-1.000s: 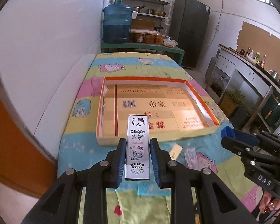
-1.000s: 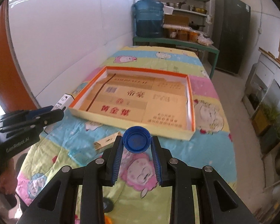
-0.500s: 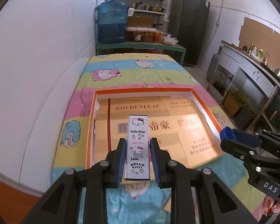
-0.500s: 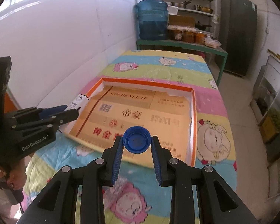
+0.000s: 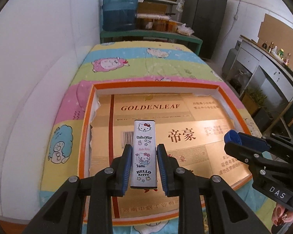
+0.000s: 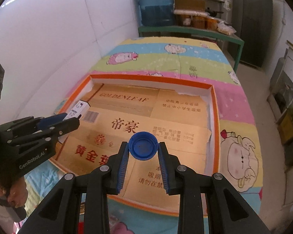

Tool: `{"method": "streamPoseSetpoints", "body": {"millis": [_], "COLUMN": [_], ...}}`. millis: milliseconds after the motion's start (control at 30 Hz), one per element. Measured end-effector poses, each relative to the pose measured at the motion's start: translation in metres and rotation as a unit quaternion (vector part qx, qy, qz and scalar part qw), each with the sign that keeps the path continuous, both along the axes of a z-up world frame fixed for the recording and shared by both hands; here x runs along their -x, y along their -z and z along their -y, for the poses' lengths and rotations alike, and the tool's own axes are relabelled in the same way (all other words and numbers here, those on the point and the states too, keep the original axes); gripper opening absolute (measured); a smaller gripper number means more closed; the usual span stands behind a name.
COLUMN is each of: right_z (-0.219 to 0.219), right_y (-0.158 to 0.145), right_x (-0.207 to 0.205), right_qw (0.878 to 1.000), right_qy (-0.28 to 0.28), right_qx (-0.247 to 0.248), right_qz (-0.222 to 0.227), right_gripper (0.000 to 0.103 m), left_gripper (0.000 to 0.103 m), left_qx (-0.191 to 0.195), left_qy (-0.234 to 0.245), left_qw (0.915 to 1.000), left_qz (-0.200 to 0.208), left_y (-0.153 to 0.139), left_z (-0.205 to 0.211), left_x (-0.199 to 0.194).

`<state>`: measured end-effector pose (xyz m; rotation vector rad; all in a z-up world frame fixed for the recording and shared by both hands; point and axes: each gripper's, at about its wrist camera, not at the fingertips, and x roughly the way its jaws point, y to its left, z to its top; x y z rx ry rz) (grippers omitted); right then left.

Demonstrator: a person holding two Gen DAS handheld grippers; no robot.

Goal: Organize rigid objects
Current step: 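Lower the Hello Kitty box into the tray with the left tool while the right releases the blue cap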

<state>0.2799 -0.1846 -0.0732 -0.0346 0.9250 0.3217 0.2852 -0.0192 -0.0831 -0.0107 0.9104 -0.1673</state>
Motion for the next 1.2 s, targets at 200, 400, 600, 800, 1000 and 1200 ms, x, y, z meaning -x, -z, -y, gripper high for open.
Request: {"method": "streamPoseSetpoints", "body": {"millis": [200, 400, 600, 800, 1000, 1200], "right_z": [-0.001, -0.002, 0.0, 0.0, -0.001, -0.003], "right_y": [0.013, 0.021, 0.03, 0.036, 0.037, 0.038], "right_x": [-0.011, -0.014, -0.018, -0.018, -0.017, -0.012], "right_qw": [1.0, 1.0, 0.999, 0.999, 0.999, 0.999], "right_qy": [0.0, -0.001, 0.003, 0.003, 0.005, 0.012], "right_qx": [0.007, 0.012, 0.013, 0.015, 0.018, 0.032], "right_qz": [-0.011, -0.02, -0.031, -0.036, -0.032, -0.022], "right_gripper": [0.031, 0.031, 0.031, 0.031, 0.031, 0.04], "left_gripper": [0.026, 0.026, 0.027, 0.027, 0.028, 0.068], "left_qx": [-0.002, -0.002, -0.003, -0.017, -0.021, -0.018], "left_qy": [0.001, 0.005, 0.006, 0.009, 0.027, 0.041], "left_qw": [0.9999, 0.9997, 0.9995, 0.9996, 0.9994, 0.999], "left_qz": [-0.013, -0.023, -0.031, -0.021, -0.008, -0.01], "left_y": [0.012, 0.022, 0.032, 0.034, 0.034, 0.035], "left_z": [0.002, 0.002, 0.002, 0.005, 0.005, 0.009], "left_x": [-0.008, -0.012, -0.013, -0.01, -0.005, -0.002]}}
